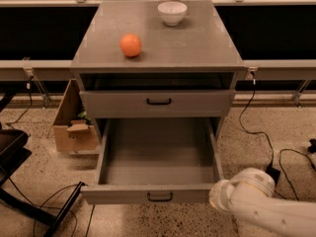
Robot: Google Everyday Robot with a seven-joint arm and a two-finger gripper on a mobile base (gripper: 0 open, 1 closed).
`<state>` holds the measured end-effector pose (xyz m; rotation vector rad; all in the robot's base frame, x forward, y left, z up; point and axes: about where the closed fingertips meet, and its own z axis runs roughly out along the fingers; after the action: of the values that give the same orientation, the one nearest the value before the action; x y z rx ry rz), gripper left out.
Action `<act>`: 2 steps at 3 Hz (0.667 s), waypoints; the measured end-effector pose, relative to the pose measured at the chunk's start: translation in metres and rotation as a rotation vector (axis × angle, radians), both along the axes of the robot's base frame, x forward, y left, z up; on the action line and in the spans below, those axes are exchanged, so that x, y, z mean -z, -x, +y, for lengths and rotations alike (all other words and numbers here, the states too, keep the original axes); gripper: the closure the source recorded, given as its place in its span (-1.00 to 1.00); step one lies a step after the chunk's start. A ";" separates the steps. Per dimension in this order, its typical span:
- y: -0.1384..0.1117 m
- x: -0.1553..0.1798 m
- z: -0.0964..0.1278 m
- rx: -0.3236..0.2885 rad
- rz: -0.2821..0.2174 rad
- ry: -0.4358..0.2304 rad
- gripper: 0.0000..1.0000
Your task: Open middle drawer
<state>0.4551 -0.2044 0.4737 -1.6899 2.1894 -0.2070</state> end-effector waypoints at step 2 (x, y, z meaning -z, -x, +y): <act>0.063 -0.021 -0.045 0.029 -0.114 0.034 0.63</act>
Offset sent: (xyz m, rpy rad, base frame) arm -0.0392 -0.0172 0.0181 -0.0074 -0.0824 -0.0017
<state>0.3926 -0.2490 0.4946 -1.6226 2.1391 -0.3411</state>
